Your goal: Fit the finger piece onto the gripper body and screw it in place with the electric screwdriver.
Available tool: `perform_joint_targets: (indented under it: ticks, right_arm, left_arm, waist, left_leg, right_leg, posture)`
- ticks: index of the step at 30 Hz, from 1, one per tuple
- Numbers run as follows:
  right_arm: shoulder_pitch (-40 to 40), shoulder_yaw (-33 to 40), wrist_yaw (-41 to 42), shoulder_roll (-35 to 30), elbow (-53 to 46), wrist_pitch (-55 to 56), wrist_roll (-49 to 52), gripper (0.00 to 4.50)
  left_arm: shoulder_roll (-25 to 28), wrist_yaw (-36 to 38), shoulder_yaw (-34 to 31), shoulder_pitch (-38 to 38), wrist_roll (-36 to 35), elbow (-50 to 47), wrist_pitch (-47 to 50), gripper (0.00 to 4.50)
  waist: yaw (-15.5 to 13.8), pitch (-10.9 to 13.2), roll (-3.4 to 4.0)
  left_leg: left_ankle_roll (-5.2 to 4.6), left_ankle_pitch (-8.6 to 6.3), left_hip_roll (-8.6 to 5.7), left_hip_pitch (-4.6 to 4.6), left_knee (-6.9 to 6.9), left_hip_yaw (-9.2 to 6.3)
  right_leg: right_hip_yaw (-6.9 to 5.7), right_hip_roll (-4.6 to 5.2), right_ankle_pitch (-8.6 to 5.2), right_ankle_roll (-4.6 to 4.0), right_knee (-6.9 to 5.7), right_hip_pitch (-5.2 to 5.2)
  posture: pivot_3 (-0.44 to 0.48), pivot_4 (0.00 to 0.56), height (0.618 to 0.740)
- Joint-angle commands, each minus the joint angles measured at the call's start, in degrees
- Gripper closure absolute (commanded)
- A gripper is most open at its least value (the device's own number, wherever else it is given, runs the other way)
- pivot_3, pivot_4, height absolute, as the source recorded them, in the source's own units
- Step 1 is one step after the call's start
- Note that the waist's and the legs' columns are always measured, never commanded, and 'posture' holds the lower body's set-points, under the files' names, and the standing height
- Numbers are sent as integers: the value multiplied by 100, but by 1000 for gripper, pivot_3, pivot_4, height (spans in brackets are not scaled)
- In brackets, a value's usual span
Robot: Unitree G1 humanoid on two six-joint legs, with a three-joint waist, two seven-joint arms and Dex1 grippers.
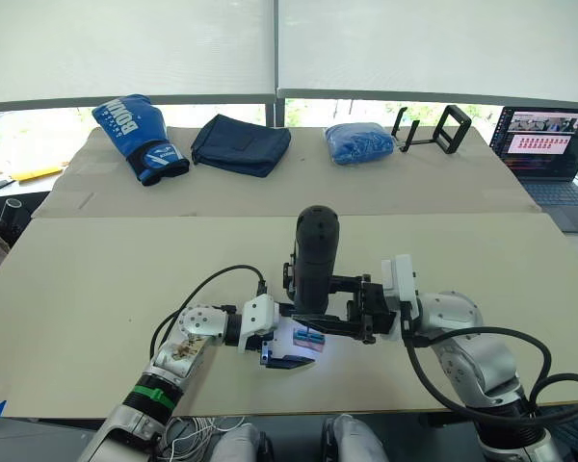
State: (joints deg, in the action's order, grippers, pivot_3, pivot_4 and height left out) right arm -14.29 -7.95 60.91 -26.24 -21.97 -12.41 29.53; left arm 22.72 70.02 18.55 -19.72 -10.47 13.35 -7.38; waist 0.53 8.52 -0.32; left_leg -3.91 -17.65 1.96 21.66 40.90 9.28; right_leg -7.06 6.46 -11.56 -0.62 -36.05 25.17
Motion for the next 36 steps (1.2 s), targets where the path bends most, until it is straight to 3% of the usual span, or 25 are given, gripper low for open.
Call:
perform_joint_targets:
  ticks: [1, 36]
  right_arm:
    - [-29, 147, -13, 4, -244, 124, 189, 2567]
    - [-101, 171, -44, -11, -152, 138, 243, 2567]
  left_arm:
    - [88, -17, 38, 151, 118, 188, 93, 33]
    - [101, -2, 59, 174, 118, 146, 109, 33]
  waist:
    - [0, 0, 0]
    - [0, 0, 0]
  left_leg:
    - [0, 0, 0, 0, 0, 0]
    - [0, 0, 0, 0, -1, -1]
  right_leg:
    - [0, 0, 0, 0, 0, 0]
    - [0, 1, 0, 0, 0, 0]
  posture:
    - [0, 150, 740]
    - [0, 150, 740]
